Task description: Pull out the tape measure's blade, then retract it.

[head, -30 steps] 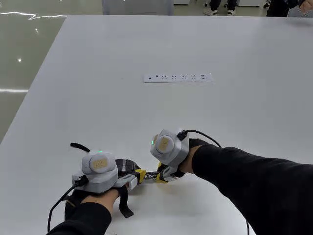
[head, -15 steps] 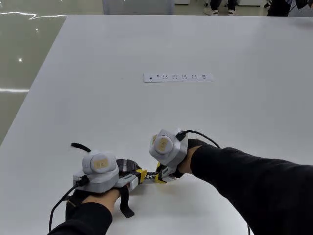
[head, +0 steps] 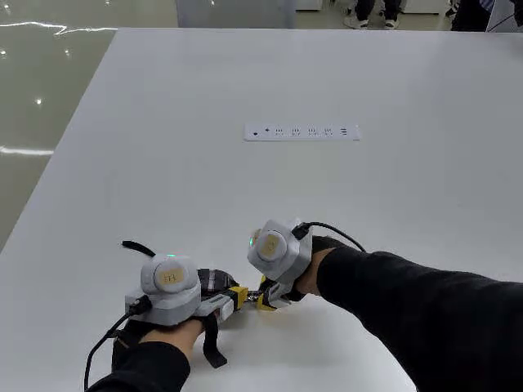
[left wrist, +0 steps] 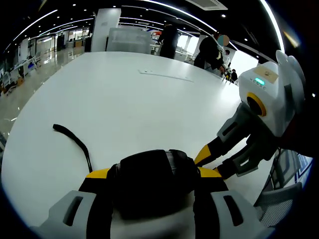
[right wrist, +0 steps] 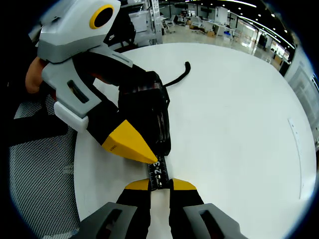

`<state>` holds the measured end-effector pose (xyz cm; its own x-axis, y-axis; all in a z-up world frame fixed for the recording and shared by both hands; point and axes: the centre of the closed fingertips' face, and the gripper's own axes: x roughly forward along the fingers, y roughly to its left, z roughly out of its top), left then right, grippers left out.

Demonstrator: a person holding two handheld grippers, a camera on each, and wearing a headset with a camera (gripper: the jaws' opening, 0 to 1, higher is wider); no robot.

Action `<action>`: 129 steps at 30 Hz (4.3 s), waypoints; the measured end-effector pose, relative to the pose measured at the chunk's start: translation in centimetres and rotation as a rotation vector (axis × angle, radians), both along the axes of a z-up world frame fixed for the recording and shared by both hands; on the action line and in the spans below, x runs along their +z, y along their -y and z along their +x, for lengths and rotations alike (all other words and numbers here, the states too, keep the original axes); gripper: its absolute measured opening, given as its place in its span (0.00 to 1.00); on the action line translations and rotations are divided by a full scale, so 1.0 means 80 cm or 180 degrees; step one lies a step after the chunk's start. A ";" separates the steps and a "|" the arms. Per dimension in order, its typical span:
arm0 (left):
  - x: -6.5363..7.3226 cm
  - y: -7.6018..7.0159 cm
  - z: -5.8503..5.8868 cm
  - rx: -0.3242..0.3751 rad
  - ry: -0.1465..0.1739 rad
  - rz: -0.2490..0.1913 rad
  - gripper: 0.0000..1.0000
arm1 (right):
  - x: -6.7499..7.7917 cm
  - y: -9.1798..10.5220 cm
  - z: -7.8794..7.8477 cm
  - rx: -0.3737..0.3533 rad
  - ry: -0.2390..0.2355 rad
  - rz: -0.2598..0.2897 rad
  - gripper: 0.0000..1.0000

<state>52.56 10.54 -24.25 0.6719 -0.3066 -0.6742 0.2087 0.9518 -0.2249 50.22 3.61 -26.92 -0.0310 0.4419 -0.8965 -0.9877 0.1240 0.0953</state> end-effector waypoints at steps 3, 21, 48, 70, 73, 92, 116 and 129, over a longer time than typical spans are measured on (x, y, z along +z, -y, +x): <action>0.000 0.000 0.000 -0.0001 -0.0003 0.0000 0.61 | 0.000 -0.002 0.000 -0.0001 0.0001 0.0008 0.10; 0.001 -0.001 -0.001 0.0006 -0.0013 -0.0017 0.61 | 0.000 -0.014 -0.001 -0.0014 -0.0012 0.0080 0.09; 0.000 -0.001 -0.001 0.0008 -0.0019 -0.0028 0.61 | 0.001 -0.028 -0.002 -0.0011 -0.0001 0.0153 0.10; 0.000 0.001 0.000 0.0010 -0.0001 -0.0037 0.64 | 0.001 -0.030 -0.002 -0.0066 0.0011 0.0268 0.12; 0.000 0.001 0.000 0.0004 0.0003 -0.0039 0.64 | 0.001 -0.031 -0.002 -0.0073 0.0029 0.0279 0.12; 0.002 0.001 -0.001 -0.0030 -0.0032 -0.0077 0.64 | 0.001 -0.028 -0.001 -0.0072 0.0125 0.0253 0.13; 0.027 -0.027 -0.010 -0.0648 0.0129 0.0010 0.73 | 0.042 0.015 0.002 -0.0263 0.0372 0.0468 0.14; 0.032 -0.056 -0.021 -0.1022 0.0214 0.0151 0.90 | 0.059 0.065 -0.007 -0.0635 0.0487 0.0735 0.20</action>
